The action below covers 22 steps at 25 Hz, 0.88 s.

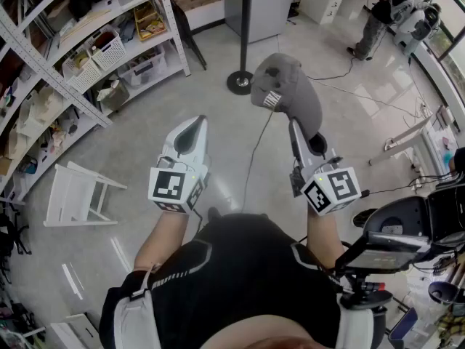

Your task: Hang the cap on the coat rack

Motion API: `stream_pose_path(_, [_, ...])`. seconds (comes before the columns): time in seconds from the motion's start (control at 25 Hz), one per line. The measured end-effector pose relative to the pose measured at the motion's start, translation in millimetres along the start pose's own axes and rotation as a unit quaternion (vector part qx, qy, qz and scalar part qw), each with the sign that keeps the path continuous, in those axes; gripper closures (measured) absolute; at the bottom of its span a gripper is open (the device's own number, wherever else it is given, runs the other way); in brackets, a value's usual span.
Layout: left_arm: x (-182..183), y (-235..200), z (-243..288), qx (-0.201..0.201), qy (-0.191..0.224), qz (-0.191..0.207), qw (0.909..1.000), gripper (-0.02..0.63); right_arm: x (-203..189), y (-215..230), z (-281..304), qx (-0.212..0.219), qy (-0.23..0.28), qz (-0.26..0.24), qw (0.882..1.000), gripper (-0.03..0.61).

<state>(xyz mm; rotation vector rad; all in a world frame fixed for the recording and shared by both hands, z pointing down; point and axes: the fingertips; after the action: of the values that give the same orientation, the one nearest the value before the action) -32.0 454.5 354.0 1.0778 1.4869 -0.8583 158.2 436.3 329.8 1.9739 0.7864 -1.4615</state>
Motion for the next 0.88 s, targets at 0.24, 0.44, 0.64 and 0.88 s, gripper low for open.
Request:
stream_pose_path(0.24, [12,6,7,0.011,0.004,-0.006,0.9999,0.611,7,2,4,0.006,-0.002,-0.002,1.000,0.551])
stream_pose_path(0.44, [11,12,13,0.006,0.008,0.000,0.9999,0.611,5,6,6,0.006,0.000,0.001,1.000,0.551])
stream_pose_path(0.64, [9,20,18,-0.006,0.012,-0.016,0.9998,0.611,5,15,10,0.002,0.004,0.007,1.000,0.549])
stream_pose_path(0.88, [0,7,16,-0.020,0.002,-0.015,0.9997,0.611,-4,2,29,0.010,0.000,0.013,1.000,0.549])
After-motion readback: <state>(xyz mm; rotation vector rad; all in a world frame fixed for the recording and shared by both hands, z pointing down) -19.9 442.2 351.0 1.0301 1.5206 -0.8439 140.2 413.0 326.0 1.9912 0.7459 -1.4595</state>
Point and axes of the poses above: the fingertips, and each gripper's own axes: z forward along the fingers, y to its right, x out of its top, and after that the axes turned 9 degrees about y, right-handed
